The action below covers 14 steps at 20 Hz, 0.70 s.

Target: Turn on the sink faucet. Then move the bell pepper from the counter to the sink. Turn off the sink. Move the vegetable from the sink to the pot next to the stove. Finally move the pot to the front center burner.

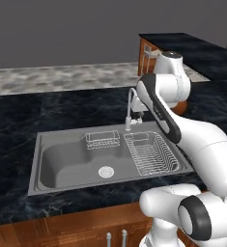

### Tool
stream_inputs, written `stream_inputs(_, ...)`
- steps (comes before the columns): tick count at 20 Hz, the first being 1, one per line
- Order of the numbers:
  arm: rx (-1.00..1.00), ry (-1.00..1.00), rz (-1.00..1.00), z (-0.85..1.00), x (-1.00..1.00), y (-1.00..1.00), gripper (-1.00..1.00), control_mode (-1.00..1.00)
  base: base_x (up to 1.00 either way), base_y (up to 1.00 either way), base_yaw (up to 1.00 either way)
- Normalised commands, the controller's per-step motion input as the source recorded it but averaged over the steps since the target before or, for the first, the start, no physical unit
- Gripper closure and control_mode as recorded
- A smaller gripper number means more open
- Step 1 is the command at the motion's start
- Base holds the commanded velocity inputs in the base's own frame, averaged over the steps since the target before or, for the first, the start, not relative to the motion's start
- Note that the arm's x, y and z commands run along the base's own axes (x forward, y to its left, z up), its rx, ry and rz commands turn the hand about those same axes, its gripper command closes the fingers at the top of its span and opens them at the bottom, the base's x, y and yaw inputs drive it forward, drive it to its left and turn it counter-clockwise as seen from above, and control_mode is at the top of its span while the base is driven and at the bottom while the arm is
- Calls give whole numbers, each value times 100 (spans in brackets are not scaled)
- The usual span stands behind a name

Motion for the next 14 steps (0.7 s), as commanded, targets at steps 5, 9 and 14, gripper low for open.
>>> stream_inputs(5,0,-1,0,-1,0,-28,-100,-100,0,0,0)
stream_inputs(9,0,0,1,-14,0,-70,-100,-100,0,0,0)
stream_inputs(14,0,0,1,-24,2,-67,-100,-100,0,0,0)
